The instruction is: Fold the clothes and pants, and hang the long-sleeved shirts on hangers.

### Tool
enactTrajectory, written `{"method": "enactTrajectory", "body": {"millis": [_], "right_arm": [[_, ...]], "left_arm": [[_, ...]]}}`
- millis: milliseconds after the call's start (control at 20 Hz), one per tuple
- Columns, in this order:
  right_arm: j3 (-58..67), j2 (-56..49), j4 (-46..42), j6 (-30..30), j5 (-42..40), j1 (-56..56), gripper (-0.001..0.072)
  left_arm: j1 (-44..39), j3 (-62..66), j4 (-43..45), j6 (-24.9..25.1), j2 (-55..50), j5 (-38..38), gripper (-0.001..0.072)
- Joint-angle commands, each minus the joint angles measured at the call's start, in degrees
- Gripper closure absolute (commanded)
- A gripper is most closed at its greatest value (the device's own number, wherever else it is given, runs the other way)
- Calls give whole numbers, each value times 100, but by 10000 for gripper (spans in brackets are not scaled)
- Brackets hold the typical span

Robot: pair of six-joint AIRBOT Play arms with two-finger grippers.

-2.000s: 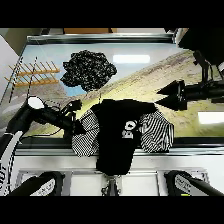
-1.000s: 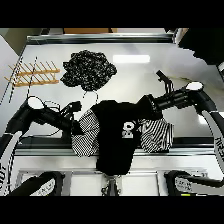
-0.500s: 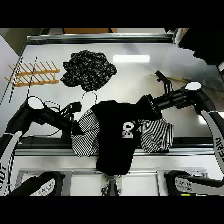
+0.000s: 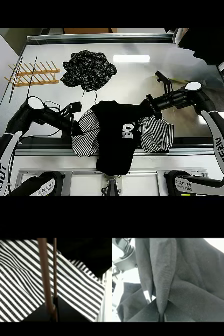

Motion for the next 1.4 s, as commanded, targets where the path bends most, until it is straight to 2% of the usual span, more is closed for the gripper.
{"method": "enactTrajectory", "body": {"millis": [0,150,200,250,300,450,600,750,850,1000,1100,1200,1300,1350], "right_arm": [[-2,-4,-17,22,-22,4,692],[-2,-4,-20,22,-20,2,693],[-2,-4,-20,20,-20,2,694],[-2,-4,-20,20,-20,2,694],[-2,-4,-20,20,-20,2,694],[-2,-4,-20,20,-20,2,696],[-2,-4,-20,22,-20,2,696],[-2,-4,-20,22,-22,2,697],[0,9,-20,22,-22,2,698],[13,195,61,22,-210,-57,698],[76,444,201,24,-348,-153,699],[190,745,306,24,-369,-275,698],[249,1106,321,122,-588,-385,698],[249,1305,323,155,-758,-431,698]], "left_arm": [[-2,7,-205,13,2,20,695],[4,9,-190,-118,2,125,689],[2,9,-192,-234,2,168,503],[4,9,-190,-553,2,282,275],[4,9,-192,-925,2,442,257],[101,11,-199,-1558,2,684,257],[544,9,-199,-2116,87,660,258],[1019,9,-214,-2164,538,660,258],[1309,9,-212,-2385,975,686,258],[1801,9,-210,-3165,1683,984,258],[2074,9,-201,-3921,2120,1263,258],[2164,2,-195,-4688,2514,1419,258],[2162,2,-195,-5171,2804,1445,260],[2162,2,-195,-5512,2940,1453,283]]}}
